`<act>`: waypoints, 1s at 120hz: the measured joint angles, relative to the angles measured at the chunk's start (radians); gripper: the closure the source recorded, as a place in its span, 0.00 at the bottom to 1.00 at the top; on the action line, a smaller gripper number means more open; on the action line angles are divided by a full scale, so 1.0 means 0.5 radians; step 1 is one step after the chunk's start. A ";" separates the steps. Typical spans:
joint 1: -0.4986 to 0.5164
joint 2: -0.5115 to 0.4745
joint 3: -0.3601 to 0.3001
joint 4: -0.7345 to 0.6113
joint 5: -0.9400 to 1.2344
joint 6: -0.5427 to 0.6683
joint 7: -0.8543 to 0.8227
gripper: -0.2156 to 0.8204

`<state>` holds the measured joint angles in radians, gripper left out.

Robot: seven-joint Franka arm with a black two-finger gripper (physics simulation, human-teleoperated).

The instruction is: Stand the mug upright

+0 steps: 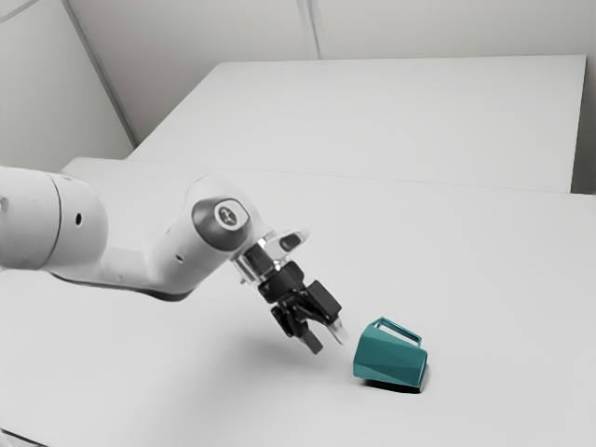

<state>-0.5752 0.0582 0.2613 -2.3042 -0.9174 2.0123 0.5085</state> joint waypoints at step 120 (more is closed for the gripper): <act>-0.101 0.423 -0.034 0.409 -0.179 0.007 0.233 0.60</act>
<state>-0.6256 0.2696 0.2444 -2.0996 -1.0071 2.0157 0.6250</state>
